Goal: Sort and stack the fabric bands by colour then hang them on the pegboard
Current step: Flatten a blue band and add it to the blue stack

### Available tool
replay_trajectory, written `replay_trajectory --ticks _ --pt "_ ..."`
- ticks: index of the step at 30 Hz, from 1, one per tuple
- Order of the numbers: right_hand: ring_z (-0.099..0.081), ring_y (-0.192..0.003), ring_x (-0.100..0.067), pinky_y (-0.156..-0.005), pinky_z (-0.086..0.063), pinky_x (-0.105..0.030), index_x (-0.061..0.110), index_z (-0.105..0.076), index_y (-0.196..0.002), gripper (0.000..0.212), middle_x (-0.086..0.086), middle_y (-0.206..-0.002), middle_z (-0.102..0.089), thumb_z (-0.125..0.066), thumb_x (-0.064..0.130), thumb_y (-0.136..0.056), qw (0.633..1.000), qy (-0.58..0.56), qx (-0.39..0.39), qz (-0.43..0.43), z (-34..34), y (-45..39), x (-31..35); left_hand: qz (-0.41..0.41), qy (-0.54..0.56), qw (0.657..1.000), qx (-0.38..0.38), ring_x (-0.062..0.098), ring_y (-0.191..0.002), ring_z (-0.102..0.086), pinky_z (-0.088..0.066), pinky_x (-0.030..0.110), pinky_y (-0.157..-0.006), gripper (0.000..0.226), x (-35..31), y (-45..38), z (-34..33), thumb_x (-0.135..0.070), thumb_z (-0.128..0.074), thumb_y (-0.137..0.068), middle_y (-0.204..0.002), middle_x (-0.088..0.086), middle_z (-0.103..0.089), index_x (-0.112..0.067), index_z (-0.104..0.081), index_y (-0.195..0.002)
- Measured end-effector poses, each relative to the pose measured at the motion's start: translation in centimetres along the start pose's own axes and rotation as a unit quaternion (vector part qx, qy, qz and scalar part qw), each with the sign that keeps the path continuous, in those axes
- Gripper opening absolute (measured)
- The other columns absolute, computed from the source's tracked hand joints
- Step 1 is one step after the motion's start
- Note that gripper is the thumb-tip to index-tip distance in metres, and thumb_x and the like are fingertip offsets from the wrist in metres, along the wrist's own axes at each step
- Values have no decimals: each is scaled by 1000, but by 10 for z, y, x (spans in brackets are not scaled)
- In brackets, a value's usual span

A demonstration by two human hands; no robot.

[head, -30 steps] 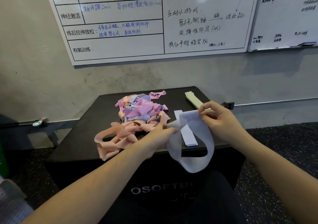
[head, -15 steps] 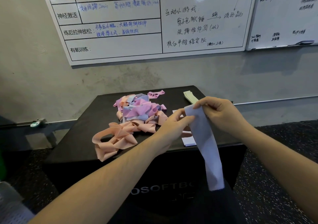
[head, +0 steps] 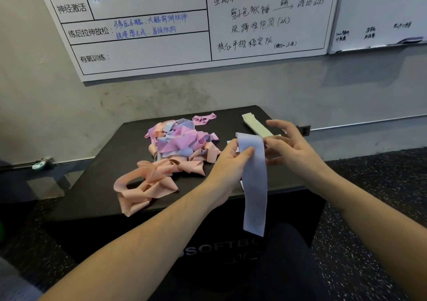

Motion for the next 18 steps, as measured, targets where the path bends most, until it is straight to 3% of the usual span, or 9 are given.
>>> replay_trajectory --ticks 3,6,9,13,15,18 --pt "-72 -91 -17 -87 -56 -39 29 -48 -135 44 5 -95 -76 -67 24 -96 998 14 16 -62 1 -1 -26 6 59 998 -23 33 -110 -68 -50 56 -104 22 3 -14 1 -12 -54 -102 -119 14 -71 -15 -57 -124" --pt "-70 -106 -12 -92 -58 -38 30 -59 -126 44 9 -109 -75 -77 35 -86 987 78 85 -116 1 -2 -53 27 130 991 -29 34 -93 -72 -56 55 -96 20 -2 -27 -1 -8 -47 -105 -111 18 -72 -11 -55 -123" --pt "-71 -105 -13 -97 -56 -40 21 -68 -115 29 4 -108 -76 -77 28 -88 973 123 139 -135 2 -6 -80 32 170 984 -42 30 -82 -74 -60 47 -81 24 -6 -47 1 -7 -45 -106 -108 14 -72 -7 -55 -128" --pt "-70 -100 -9 -93 -54 -34 23 -68 -108 13 6 -102 -75 -68 25 -96 969 186 109 -120 17 -16 -108 33 204 975 -79 25 -73 -73 -59 41 -74 22 -2 -80 11 -2 -40 -104 -93 11 -67 -5 -55 -120" --pt "-67 -98 -8 -90 -51 -30 26 -65 -111 15 8 -103 -72 -65 21 -97 970 181 99 -125 24 -18 -121 44 214 968 -126 20 -65 -73 -59 36 -65 27 4 -98 20 -1 -38 -103 -94 11 -64 -7 -54 -123" --pt "-69 -102 -10 -93 -54 -34 29 -58 -123 34 6 -113 -70 -63 10 -95 974 154 110 -127 29 -17 -140 67 213 956 -192 18 -60 -72 -58 28 -53 44 16 -120 29 -2 -38 -102 -116 11 -59 -8 -46 -144"
Point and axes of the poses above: each hand's wrist, its own y-axis away from the middle knuckle, its own z-axis out of the back of the hand, x = y × z, the point moved 6 cm from there along -y, towards the middle knuckle
